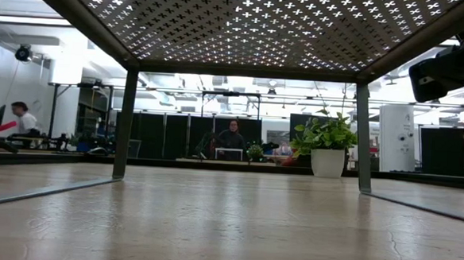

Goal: Pick & Place Mini shaped plates
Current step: Stack the distorted square plate on top of the distorted square plate on the shelf

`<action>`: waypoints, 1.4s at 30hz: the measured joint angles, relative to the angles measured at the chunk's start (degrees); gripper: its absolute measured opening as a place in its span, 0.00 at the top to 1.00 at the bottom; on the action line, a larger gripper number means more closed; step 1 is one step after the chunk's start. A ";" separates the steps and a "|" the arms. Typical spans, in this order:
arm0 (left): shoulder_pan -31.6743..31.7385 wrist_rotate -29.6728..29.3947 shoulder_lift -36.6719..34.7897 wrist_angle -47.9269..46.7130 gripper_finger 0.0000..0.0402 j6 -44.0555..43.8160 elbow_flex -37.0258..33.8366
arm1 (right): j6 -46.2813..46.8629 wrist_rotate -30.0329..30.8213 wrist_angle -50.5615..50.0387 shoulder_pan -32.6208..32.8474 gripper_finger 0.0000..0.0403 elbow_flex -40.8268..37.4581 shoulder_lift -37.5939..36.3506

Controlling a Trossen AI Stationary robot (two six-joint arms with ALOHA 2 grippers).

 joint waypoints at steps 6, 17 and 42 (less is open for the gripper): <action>3.58 -2.88 0.37 11.66 1.00 14.03 -0.93 | 0.00 0.02 0.00 0.02 0.98 0.00 0.00; 9.37 8.23 0.55 20.60 1.00 28.84 -3.96 | 0.00 0.01 -0.01 0.01 0.98 0.00 0.00; 11.68 14.53 0.57 30.73 1.00 33.88 -8.32 | 0.00 0.00 0.00 0.00 0.98 0.00 0.00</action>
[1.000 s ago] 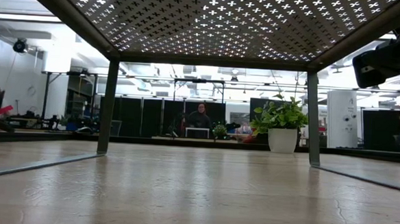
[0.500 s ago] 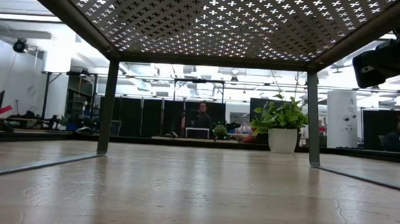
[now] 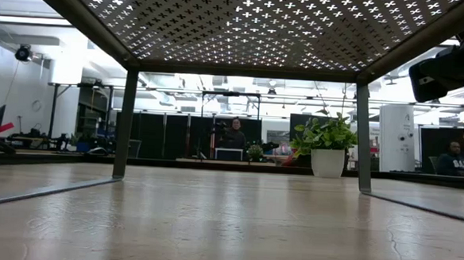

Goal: Pick & Place Mini shaped plates
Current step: Stack the distorted square plate on top of the distorted square plate on the shelf

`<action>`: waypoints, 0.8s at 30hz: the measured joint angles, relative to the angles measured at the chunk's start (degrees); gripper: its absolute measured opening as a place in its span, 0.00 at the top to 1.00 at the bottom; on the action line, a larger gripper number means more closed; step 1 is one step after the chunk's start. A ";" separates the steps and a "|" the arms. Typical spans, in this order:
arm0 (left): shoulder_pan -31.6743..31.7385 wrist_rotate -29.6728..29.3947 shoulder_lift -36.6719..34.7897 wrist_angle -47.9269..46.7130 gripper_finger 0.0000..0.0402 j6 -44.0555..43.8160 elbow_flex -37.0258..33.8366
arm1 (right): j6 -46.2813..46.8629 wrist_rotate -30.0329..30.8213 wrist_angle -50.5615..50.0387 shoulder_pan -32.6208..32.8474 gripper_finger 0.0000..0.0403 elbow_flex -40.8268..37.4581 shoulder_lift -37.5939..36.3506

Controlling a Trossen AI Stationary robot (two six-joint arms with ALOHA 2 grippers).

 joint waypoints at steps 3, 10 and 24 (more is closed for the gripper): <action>0.00 0.62 0.00 0.02 1.00 -0.26 0.00 | 0.00 0.01 0.00 0.01 0.98 0.00 0.00; 0.00 1.16 0.00 -0.34 1.00 0.85 -0.02 | 0.00 0.02 0.00 0.02 0.98 0.00 0.00; 0.00 -1.05 0.00 0.17 1.00 -3.44 -4.29 | 0.00 0.01 0.00 0.00 0.98 0.00 0.00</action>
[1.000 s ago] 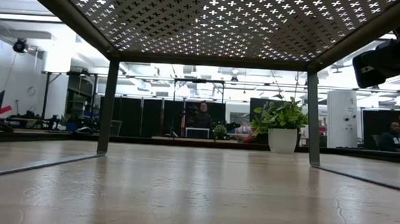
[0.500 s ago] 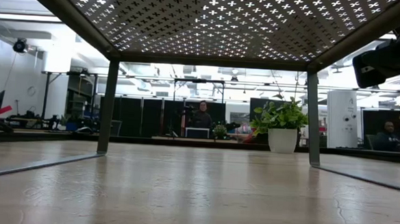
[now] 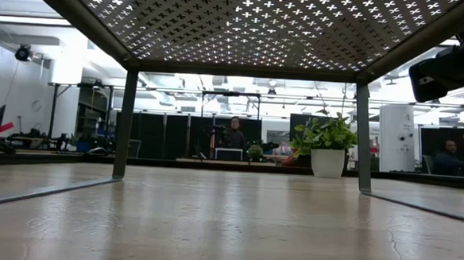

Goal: Pick & Place Mini shaped plates
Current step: Stack the distorted square plate on top of the distorted square plate on the shelf

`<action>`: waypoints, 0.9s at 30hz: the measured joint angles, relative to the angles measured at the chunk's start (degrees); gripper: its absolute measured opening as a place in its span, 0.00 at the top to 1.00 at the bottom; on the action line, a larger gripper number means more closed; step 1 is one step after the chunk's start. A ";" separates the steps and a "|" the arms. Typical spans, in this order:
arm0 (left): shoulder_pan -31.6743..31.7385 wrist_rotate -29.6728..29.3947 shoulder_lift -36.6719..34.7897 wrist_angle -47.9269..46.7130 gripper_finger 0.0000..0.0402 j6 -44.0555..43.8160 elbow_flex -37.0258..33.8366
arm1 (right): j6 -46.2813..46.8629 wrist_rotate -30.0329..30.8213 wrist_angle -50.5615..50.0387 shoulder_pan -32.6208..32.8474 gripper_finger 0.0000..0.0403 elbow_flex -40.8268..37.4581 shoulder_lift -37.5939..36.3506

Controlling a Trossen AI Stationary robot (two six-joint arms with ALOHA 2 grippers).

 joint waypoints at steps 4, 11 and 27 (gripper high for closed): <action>0.00 -0.35 0.00 0.12 1.00 -0.19 -0.19 | 0.00 -0.01 0.00 0.00 0.98 0.00 0.00; 0.00 1.32 0.00 0.54 0.94 -2.98 -0.19 | 0.00 -0.01 0.00 0.02 0.98 0.00 0.00; -2.32 1.19 -0.68 -1.68 0.77 -8.46 5.00 | 0.00 -0.01 0.00 0.01 0.98 0.00 0.00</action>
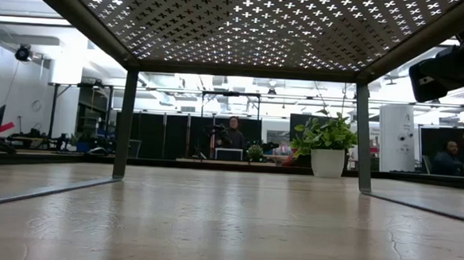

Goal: Pick & Place Mini shaped plates
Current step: Stack the distorted square plate on top of the distorted square plate on the shelf

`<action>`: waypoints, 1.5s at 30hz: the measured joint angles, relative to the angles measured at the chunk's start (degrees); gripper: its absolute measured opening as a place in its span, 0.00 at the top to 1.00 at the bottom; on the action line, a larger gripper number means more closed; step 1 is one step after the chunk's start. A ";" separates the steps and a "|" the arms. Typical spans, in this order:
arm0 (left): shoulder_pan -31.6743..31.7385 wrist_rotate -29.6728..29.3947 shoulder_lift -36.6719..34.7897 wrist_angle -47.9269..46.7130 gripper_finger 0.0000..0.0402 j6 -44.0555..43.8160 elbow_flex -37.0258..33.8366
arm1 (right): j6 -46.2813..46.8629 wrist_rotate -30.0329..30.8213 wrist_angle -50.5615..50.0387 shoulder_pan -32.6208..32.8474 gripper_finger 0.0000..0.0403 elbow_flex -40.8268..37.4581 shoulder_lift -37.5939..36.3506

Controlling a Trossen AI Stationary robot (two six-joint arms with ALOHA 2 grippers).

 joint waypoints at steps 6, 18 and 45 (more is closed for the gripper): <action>-3.41 0.07 -0.04 -6.63 0.78 -10.04 0.27 | 0.00 0.01 -0.01 0.00 0.98 0.00 0.00; -9.27 7.84 -0.11 -20.24 0.78 -32.54 -1.45 | 0.00 0.02 0.00 -0.01 0.98 0.00 0.00; -12.93 34.50 -0.13 -10.27 0.78 -54.34 -26.76 | 0.00 0.01 -0.01 0.00 0.98 0.00 0.00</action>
